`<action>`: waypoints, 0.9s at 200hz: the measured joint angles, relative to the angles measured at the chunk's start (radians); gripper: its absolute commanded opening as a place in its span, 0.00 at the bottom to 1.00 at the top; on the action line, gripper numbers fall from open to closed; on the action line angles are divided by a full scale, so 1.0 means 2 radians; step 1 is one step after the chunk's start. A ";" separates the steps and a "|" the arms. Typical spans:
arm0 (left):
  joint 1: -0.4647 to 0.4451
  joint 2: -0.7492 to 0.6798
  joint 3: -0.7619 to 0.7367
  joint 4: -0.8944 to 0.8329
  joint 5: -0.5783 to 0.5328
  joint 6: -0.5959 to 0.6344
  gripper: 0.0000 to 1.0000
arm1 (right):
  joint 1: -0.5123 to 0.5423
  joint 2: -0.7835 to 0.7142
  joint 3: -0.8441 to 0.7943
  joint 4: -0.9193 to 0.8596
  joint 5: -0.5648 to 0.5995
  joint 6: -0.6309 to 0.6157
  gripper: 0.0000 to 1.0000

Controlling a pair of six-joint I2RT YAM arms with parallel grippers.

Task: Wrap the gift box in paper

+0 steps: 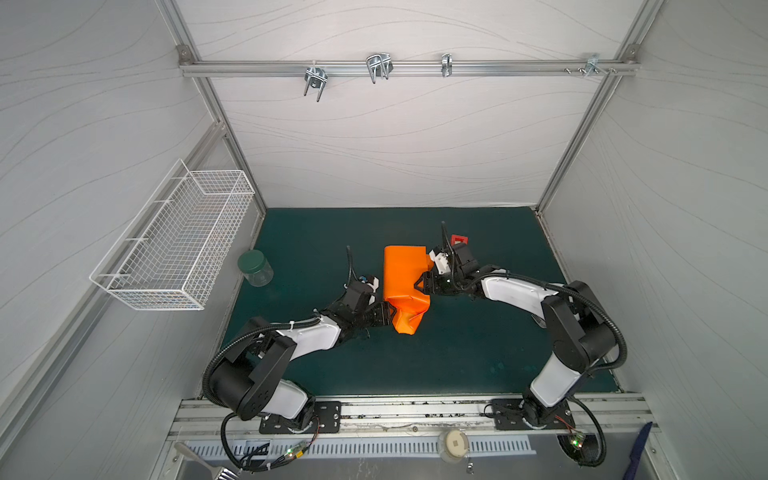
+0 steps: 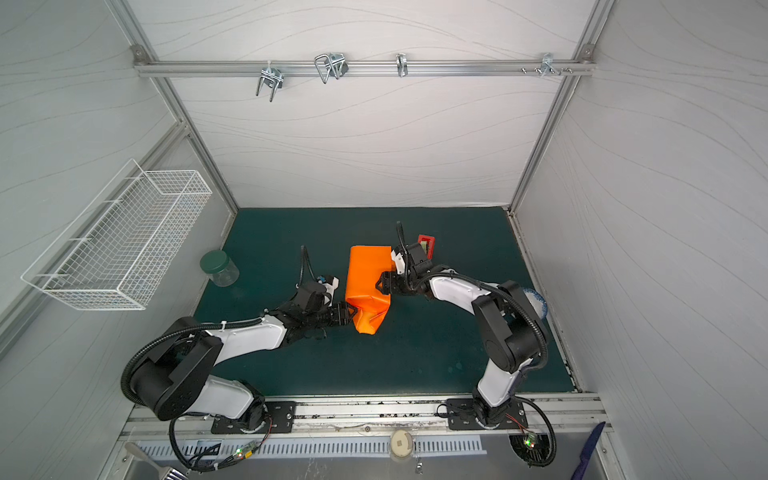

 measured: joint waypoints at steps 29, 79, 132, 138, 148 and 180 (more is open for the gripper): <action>0.000 -0.003 0.004 -0.002 -0.001 0.000 0.67 | 0.000 0.001 0.000 0.001 -0.002 0.000 0.76; 0.000 0.009 0.014 -0.015 -0.004 0.002 0.66 | 0.000 0.001 0.000 0.001 -0.003 0.000 0.75; 0.016 -0.098 -0.002 -0.074 -0.017 0.015 0.42 | 0.000 0.003 0.000 0.004 -0.008 0.000 0.75; 0.024 -0.109 -0.004 -0.081 -0.019 0.014 0.39 | 0.000 0.003 0.000 0.005 -0.008 0.000 0.75; 0.039 -0.121 -0.007 -0.095 -0.024 0.016 0.33 | 0.000 0.004 0.000 0.006 -0.010 0.000 0.75; 0.058 -0.104 -0.004 -0.129 -0.029 0.022 0.17 | 0.000 0.006 0.000 0.010 -0.013 0.000 0.75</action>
